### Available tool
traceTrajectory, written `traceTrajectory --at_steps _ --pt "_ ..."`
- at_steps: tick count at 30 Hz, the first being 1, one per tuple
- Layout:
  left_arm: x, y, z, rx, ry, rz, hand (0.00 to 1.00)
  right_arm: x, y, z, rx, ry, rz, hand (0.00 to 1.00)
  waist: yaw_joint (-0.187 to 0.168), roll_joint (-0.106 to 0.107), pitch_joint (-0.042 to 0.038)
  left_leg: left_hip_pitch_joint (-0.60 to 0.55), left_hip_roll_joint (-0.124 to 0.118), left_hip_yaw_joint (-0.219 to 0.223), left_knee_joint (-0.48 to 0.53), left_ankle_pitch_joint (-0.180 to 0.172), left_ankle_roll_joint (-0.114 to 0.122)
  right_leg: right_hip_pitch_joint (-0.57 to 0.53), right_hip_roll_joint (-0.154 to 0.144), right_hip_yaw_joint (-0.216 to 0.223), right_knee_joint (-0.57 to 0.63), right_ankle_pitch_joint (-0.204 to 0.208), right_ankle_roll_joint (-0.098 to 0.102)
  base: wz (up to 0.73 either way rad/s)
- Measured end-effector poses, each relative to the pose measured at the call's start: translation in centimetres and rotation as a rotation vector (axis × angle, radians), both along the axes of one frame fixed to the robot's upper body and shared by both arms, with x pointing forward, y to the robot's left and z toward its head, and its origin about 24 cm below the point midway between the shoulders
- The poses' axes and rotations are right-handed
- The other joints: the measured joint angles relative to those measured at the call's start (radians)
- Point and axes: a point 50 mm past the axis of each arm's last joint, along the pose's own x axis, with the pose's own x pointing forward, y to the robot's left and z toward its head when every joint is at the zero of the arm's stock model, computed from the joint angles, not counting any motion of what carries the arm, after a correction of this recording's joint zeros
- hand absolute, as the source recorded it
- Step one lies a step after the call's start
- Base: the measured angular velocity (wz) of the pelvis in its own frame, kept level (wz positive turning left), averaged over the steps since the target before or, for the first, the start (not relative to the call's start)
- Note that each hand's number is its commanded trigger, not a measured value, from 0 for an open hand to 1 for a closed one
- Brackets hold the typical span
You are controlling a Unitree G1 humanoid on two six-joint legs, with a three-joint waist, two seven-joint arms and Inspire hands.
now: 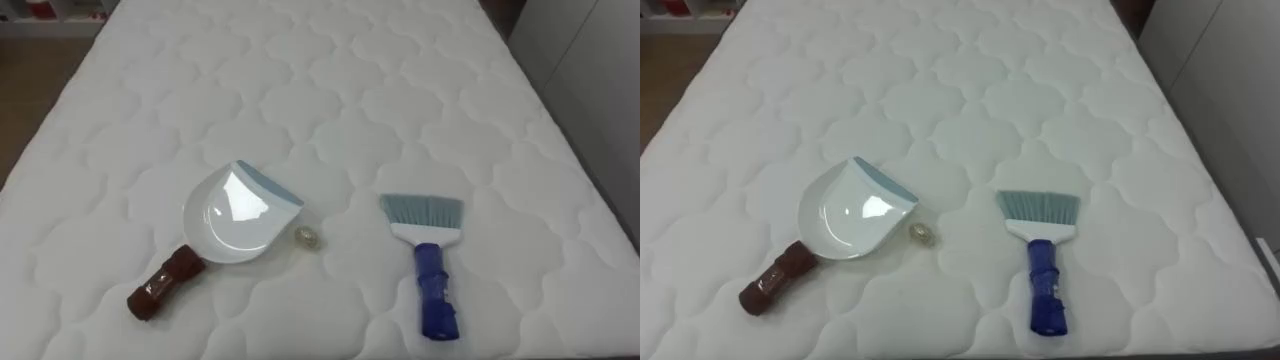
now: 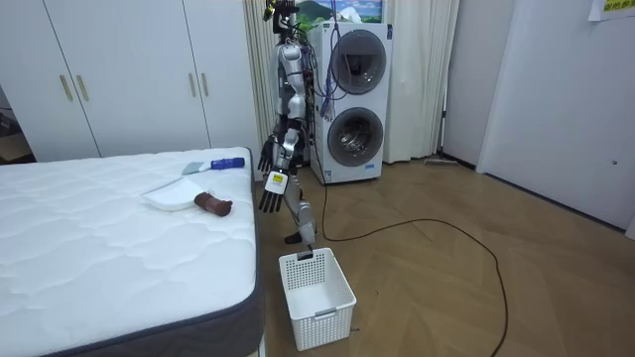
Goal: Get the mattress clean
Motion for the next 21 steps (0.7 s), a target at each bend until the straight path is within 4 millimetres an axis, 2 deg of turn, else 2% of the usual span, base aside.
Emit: traceTrajectory --at_steps 9,14,15,16,17,21 --pt "0.0 0.0 0.0 0.001 -0.001 0.004 0.0 0.1 0.0 0.0 0.0 0.001 0.006 0.0 0.002 -0.002 0.0006 0.003 0.0 0.001 -0.005 0.0 0.0 0.002 0.0 0.005 -0.005 0.0 0.0 0.0" --pt "0.1 0.3 0.2 0.074 -0.027 -0.024 0.0 0.4 0.0 0.1 -0.006 -0.014 0.033 0.0 0.002 -0.004 0.0015 0.001 -0.001 -0.001 -0.005 0.0 0.0 0.002 0.0 0.001 -0.006 0.0 0.0 0.01" --pt "0.2 0.4 0.3 0.094 -0.032 -0.044 0.0 0.4 0.1 0.1 -0.007 -0.018 0.038 0.0 0.0 0.0 0.005 -0.001 -0.001 -0.002 -0.005 0.0 0.0 0.002 -0.001 -0.002 -0.007 0.0 0.0 0.06" --pt "0.3 0.4 0.3 0.106 -0.036 -0.056 0.0 0.4 0.1 0.1 -0.007 -0.021 0.04 0.0 0.0 -0.006 0.0034 -0.002 -0.001 -0.004 -0.005 0.0 0.0 0.001 -0.001 -0.003 -0.007 0.0 0.0 0.08" --pt "0.7 0.5 0.5 0.13 -0.055 -0.083 0.0 0.5 0.1 0.1 -0.008 -0.024 0.043 0.0 -0.001 -0.003 0.0076 -0.004 -0.001 -0.007 -0.004 0.0 0.0 0.0 -0.001 -0.007 -0.009 0.0 0.0 0.11" --pt "2.0 1.3 1.4 0.246 -0.114 -0.164 0.0 0.7 -0.2 0.2 -0.014 -0.029 0.048 0.0 0.001 0.001 0.0116 -0.014 -0.002 -0.02 0.002 0.0 0.0 -0.001 -0.002 -0.018 -0.008 0.0 0.0 0.1"
